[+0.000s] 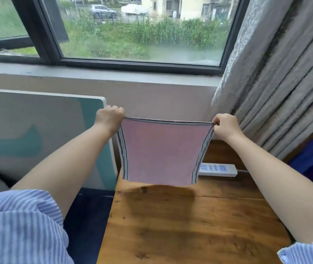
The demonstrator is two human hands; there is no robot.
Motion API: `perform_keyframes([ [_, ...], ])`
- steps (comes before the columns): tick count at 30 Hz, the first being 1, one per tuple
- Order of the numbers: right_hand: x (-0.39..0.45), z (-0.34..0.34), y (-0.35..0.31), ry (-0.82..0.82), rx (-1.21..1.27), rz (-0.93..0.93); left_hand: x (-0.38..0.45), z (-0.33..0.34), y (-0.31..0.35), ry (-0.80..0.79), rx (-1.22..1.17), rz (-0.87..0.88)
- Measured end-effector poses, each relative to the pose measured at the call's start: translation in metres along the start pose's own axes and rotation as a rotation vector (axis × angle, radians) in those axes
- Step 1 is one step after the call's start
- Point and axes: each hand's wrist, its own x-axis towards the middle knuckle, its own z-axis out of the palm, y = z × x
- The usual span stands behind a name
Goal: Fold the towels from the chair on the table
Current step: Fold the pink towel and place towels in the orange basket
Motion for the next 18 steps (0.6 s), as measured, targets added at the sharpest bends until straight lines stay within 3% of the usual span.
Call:
perform_keyframes([
  [3, 0.007, 0.007, -0.006, 0.058, 0.011, -0.063, -0.003, 0.008, -0.01, 0.027, -0.013, -0.052],
  [6, -0.003, 0.019, -0.001, -0.004, -0.057, -0.142, -0.018, 0.027, -0.019, -0.03, 0.049, 0.014],
  [10, -0.037, 0.059, 0.023, -0.177, -0.129, -0.285, -0.054, 0.075, -0.013, -0.208, 0.162, 0.239],
  [18, -0.123, 0.138, 0.061, -0.569, -0.348, -0.371, -0.125, 0.143, 0.023, -0.536, 0.097, 0.485],
])
